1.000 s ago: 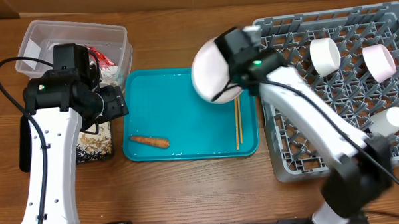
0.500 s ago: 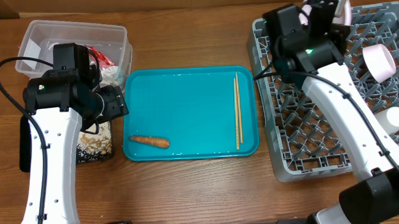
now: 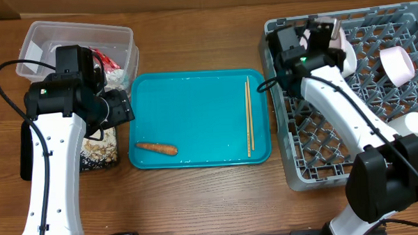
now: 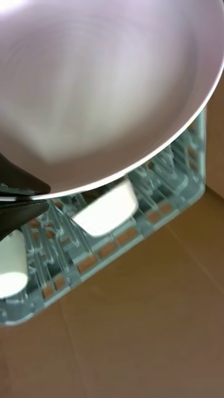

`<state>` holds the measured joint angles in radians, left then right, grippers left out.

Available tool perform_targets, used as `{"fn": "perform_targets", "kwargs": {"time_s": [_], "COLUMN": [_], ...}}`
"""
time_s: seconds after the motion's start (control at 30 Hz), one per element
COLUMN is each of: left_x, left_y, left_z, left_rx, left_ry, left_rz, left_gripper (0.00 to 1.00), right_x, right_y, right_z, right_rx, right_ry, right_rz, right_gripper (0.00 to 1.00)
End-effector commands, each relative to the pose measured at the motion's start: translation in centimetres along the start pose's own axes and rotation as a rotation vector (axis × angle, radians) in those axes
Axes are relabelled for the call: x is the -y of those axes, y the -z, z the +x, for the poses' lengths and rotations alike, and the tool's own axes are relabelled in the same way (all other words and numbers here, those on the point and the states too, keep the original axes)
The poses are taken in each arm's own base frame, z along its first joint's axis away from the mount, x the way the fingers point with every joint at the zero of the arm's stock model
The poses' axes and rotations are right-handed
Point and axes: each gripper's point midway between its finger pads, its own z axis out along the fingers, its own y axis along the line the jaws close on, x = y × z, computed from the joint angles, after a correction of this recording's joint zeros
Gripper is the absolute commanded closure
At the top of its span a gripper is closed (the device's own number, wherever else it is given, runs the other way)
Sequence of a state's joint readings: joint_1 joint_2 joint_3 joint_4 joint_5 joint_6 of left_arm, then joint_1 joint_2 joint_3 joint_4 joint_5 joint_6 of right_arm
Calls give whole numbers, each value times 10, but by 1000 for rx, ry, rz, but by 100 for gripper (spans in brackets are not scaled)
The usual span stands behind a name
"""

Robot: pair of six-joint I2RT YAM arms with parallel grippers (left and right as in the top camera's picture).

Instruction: Sort waste into correct bins and load items into the dishwasher

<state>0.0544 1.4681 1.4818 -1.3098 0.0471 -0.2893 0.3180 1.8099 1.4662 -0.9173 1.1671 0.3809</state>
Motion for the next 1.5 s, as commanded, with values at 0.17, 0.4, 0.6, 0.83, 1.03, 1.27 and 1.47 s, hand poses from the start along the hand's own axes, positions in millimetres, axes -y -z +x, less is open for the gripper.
{"fn": "perform_targets", "kwargs": {"time_s": [0.17, 0.4, 0.6, 0.83, 1.03, 1.27, 1.47], "left_x": [-1, -1, -1, -1, 0, 0, 0], "left_y": [8, 8, 8, 8, 8, 8, 8], "left_z": [-6, -6, -6, -6, -6, -6, -6], "left_rx": [36, 36, 35, 34, 33, 32, 32], "left_ry": [10, 10, 9, 9, 9, 9, 9], "left_rz": [-4, -4, -4, -3, 4, 6, 6], "left_gripper": [25, 25, 25, 25, 25, 25, 25], "right_x": [-43, -65, -69, -80, -107, -137, -172], "right_y": [32, 68, 77, 116, 188, 219, 203], "right_z": [10, 12, 20, 25, 29, 64, 107], "right_rx": [7, 64, 47, -67, -135, -313, -498], "right_ry": [13, 60, 102, 60, 125, 180, 200], "right_rz": [-169, -237, -274, -611, -1095, -1294, -1233], "right_gripper": [96, 62, 22, 18, 11, 19, 23]}}
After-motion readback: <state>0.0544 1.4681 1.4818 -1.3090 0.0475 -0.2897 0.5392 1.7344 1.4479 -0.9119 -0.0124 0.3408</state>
